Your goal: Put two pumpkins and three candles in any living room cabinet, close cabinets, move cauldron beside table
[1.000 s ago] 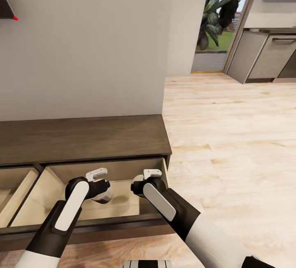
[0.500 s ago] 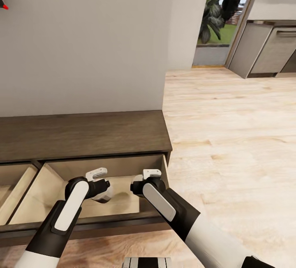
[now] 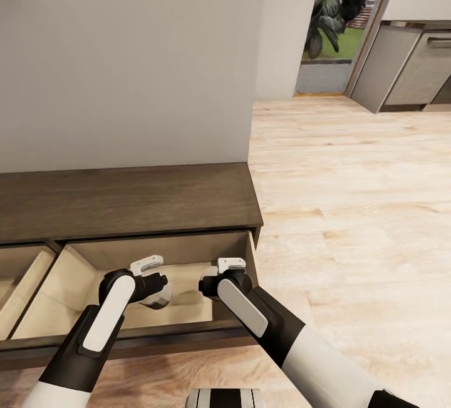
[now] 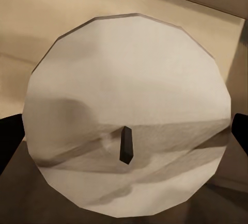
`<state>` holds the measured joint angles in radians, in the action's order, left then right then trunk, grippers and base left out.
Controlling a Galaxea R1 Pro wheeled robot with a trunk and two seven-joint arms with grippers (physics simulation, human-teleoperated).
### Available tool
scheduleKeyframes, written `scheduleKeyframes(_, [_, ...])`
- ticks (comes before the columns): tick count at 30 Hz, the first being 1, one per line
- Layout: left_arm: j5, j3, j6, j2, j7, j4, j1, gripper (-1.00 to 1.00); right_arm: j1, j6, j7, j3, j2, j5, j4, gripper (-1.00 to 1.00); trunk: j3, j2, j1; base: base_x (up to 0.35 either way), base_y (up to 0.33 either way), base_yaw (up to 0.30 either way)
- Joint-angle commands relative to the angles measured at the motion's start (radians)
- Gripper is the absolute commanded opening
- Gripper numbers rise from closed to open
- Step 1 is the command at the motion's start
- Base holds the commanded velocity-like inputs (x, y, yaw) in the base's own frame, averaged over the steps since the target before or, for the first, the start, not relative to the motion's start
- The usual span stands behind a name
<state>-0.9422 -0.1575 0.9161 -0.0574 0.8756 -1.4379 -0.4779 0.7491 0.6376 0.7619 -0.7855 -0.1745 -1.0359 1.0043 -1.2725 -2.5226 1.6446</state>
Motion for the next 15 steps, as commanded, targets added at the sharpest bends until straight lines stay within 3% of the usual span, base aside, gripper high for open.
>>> scheduleKeyframes(1, [-0.009,-0.002,0.001,-0.001,0.011,-0.001,-0.001,-1.0,0.001,0.002,0.008,-0.001,0.0,-0.007,0.001,-1.0,-0.001,0.0,0.0,0.0,0.0,0.0])
scheduleKeyframes(4, [-0.009,-0.002,0.001,-0.001,0.01,-0.001,-0.001,-1.0,0.001,0.003,0.008,-0.001,0.0,-0.007,0.0,-1.0,-0.001,0.0,0.0,0.0,0.0,0.0])
scheduleKeyframes(5, [-0.009,-0.002,0.001,-0.001,0.011,0.0,-0.001,-1.0,0.001,0.004,0.008,-0.001,0.0,-0.007,-0.001,1.0,-0.001,0.0,0.0,0.0,0.0,0.0])
scheduleKeyframes(15, [-0.008,0.006,0.003,-0.002,0.01,0.001,-0.001,-1.0,0.001,0.005,0.008,-0.003,0.0,-0.007,0.0,1.0,-0.001,0.0,0.0,0.0,0.0,0.0])
